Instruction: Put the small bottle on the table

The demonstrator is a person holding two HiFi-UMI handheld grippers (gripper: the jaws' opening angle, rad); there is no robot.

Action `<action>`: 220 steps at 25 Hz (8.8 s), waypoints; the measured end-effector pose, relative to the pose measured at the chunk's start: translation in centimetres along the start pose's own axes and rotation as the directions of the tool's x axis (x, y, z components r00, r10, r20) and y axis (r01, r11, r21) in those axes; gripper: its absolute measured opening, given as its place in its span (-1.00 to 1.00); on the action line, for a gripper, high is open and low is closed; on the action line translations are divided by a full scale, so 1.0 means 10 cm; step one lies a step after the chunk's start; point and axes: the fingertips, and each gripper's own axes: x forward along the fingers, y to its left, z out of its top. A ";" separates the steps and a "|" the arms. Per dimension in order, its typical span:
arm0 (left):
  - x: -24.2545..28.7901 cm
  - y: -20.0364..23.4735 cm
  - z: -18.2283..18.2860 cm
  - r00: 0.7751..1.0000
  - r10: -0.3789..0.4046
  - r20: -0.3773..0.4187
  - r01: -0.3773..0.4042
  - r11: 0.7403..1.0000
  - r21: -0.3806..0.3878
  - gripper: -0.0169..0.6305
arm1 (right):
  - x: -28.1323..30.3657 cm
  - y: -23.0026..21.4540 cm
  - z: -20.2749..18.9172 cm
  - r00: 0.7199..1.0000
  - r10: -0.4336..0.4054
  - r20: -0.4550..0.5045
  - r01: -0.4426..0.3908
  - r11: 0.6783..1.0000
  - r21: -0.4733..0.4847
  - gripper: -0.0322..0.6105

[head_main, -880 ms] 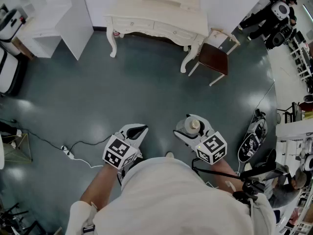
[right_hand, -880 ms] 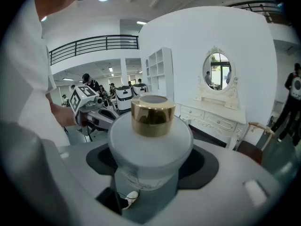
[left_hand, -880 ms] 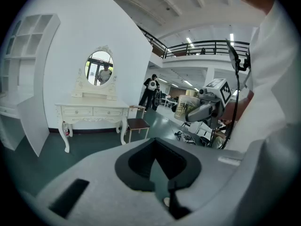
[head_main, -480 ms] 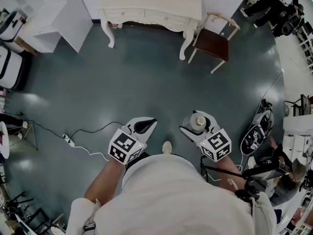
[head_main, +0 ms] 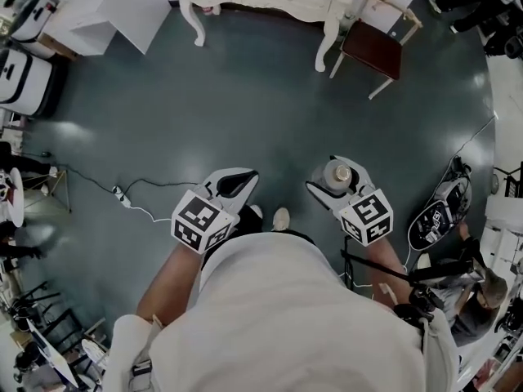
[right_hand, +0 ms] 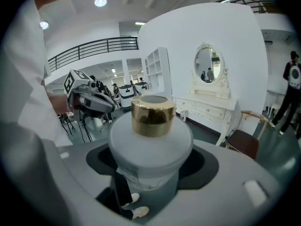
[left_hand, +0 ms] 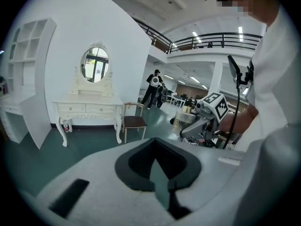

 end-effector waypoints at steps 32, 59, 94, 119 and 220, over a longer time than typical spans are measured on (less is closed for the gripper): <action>-0.87 4.35 1.12 0.994 0.017 0.111 -0.015 1.000 -0.015 -0.94 | 3.79 -0.59 3.14 1.000 0.000 -0.008 -0.001 0.994 -0.108 0.16; 0.98 7.81 3.46 0.991 0.107 0.081 -0.106 0.994 -0.019 -0.94 | 6.53 -4.04 5.20 1.000 0.011 0.010 -0.009 0.990 -0.141 0.16; 1.26 11.58 4.84 0.988 0.148 0.052 -0.147 0.989 -0.026 -0.94 | 10.10 -6.91 7.57 0.984 -0.177 0.024 0.179 0.980 -0.088 0.16; 1.95 12.02 5.16 0.907 0.420 -0.028 -0.417 0.887 -0.197 -0.94 | 11.59 -8.43 7.50 0.990 -0.121 -0.072 0.110 0.983 -0.144 0.16; -0.20 10.40 3.35 0.990 0.125 0.071 -0.123 0.992 -0.021 -0.94 | 9.08 -3.24 6.47 0.999 -0.011 -0.035 0.003 0.976 -0.216 -0.90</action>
